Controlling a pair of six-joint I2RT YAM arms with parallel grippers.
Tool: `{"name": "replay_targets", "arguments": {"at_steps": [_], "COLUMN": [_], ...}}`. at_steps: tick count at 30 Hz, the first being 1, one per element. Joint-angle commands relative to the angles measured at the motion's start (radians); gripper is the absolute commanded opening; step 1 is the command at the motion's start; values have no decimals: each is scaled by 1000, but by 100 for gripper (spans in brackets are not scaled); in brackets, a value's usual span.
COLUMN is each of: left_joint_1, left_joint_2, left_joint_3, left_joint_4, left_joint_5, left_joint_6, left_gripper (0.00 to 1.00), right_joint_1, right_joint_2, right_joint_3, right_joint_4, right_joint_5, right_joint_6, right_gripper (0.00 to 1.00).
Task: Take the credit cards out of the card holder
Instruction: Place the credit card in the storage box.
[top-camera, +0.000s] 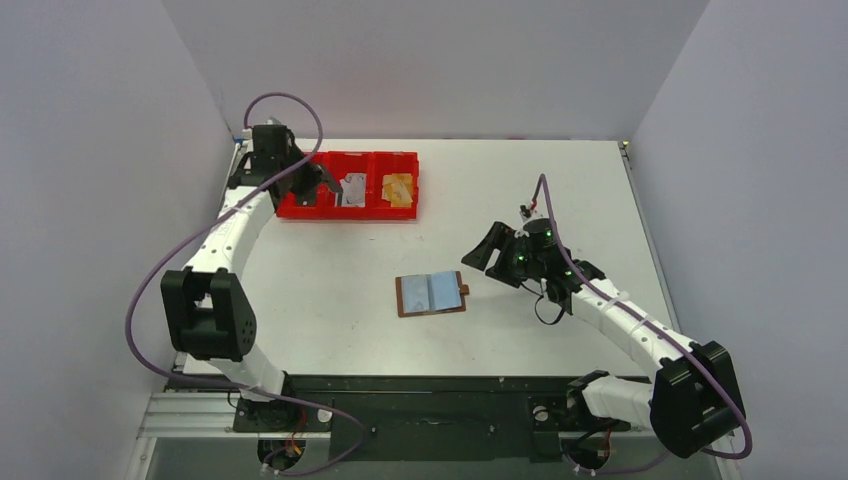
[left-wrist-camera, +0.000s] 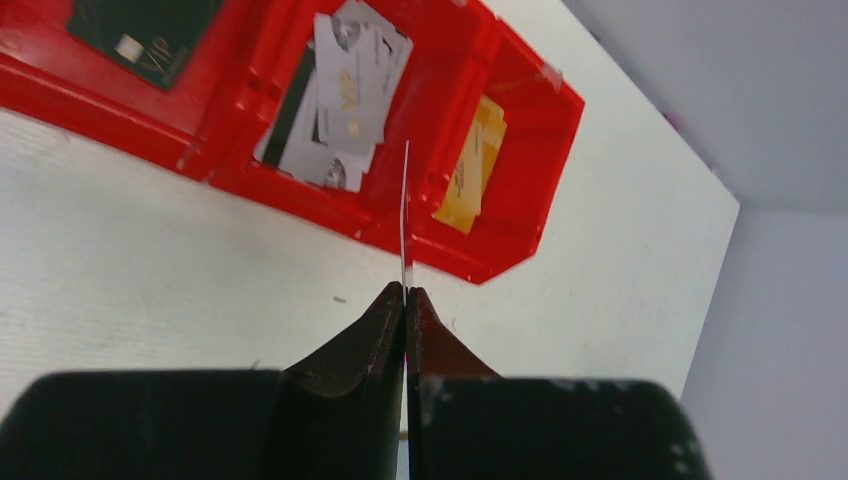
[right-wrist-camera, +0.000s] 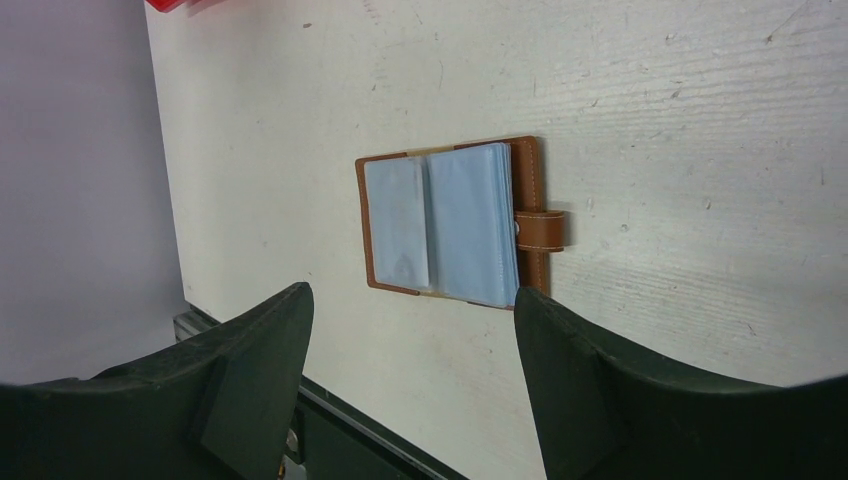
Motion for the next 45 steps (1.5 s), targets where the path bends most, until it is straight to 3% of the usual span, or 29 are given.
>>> {"name": "replay_targets", "arguments": {"at_steps": [1, 14, 28, 37, 45], "left_joint_1": [56, 119, 63, 38, 25], "left_joint_2": [92, 388, 676, 706, 643], "left_joint_3": [160, 512, 839, 896, 903], "left_joint_4": [-90, -268, -449, -478, -494], "left_joint_5": [-147, -345, -489, -499, -483], "left_joint_6": [72, 312, 386, 405, 404], "left_gripper": [0, 0, 1, 35, 42], "right_joint_1": [4, 1, 6, 7, 7], "right_joint_2": [-21, -46, -36, -46, -46], "right_joint_3": [34, 39, 63, 69, 62], "right_joint_4": [-7, -47, -64, -76, -78], "right_joint_5": [10, 38, 52, 55, 59], "right_joint_6": [-25, -20, -14, -21, -29], "right_gripper": [69, 69, 69, 69, 69]}}
